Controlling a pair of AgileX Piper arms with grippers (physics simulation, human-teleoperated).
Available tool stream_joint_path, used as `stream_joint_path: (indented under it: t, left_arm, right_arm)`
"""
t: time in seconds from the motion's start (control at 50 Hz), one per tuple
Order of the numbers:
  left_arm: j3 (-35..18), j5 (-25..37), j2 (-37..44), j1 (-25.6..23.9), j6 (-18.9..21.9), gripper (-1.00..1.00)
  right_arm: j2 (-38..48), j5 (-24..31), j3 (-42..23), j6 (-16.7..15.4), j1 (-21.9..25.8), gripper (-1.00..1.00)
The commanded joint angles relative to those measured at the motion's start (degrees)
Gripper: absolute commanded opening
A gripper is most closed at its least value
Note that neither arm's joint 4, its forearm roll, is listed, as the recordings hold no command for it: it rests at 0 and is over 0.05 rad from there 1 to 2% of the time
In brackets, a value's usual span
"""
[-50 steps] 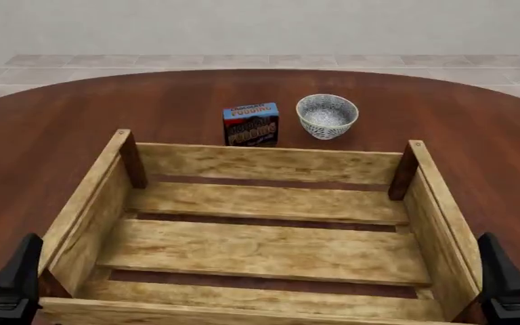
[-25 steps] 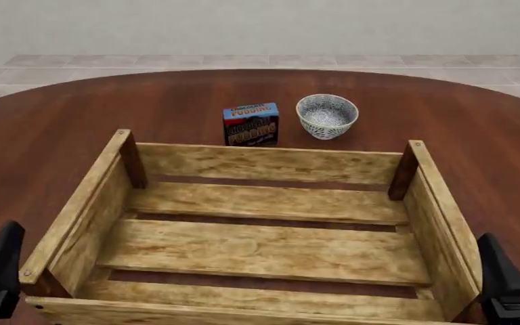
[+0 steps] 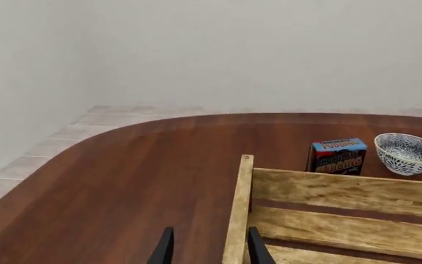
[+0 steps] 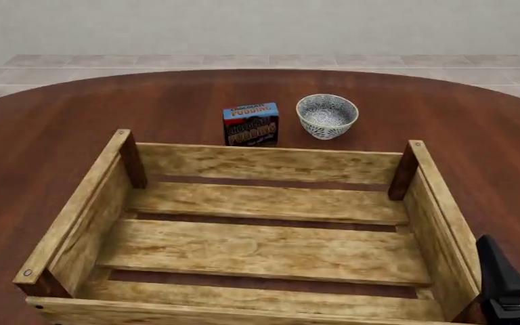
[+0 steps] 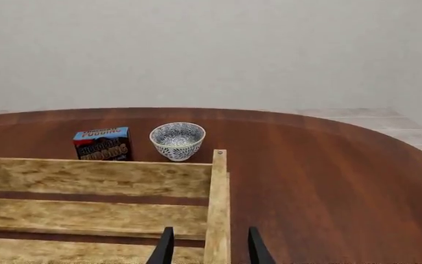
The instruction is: Pick up the salad dressing and put it in the tray.
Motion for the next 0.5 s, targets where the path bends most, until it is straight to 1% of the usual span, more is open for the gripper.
stream_joint_path:
  t: [0.02,0.08,0.18,0.22,0.26,0.3,0.36,0.44,0.5]
  left_arm:
    - [-3.06,4.92,0.09,4.31,1.35,1.0]
    - [-3.44,5.85,0.02,5.75,1.4,1.0]
    - [-3.88,6.3,0.36,7.93,-0.34,1.0]
    - [-3.76,6.0,0.87,8.8,-0.44,1.0]
    - [-3.83,5.99,2.28,10.43,-1.88,1.0]
    - [-3.85,6.11,3.19,11.54,-2.39,1.0]
    - [-3.51,5.73,3.98,12.94,-2.37,1.0]
    - [-2.59,4.7,4.91,16.01,-1.91,1.0]
    - [-2.44,4.73,4.88,16.75,-2.55,1.0]
  right_arm:
    - [-0.01,0.27,0.12,0.07,-0.12,1.0]
    - [-0.01,0.29,0.14,0.09,-0.19,1.0]
    - [-0.01,0.29,0.19,-0.03,-0.2,1.0]
    - [-0.01,0.28,0.19,0.0,-0.26,1.0]
    - [-0.01,0.35,0.19,0.12,-0.49,1.0]
    - [-0.01,0.4,0.18,0.18,-0.57,1.0]
    - [-0.01,0.41,0.18,0.15,-0.64,1.0]
    - [0.0,0.62,0.2,0.43,-0.93,1.0]
    - [0.0,0.65,0.22,0.4,-0.93,1.0]
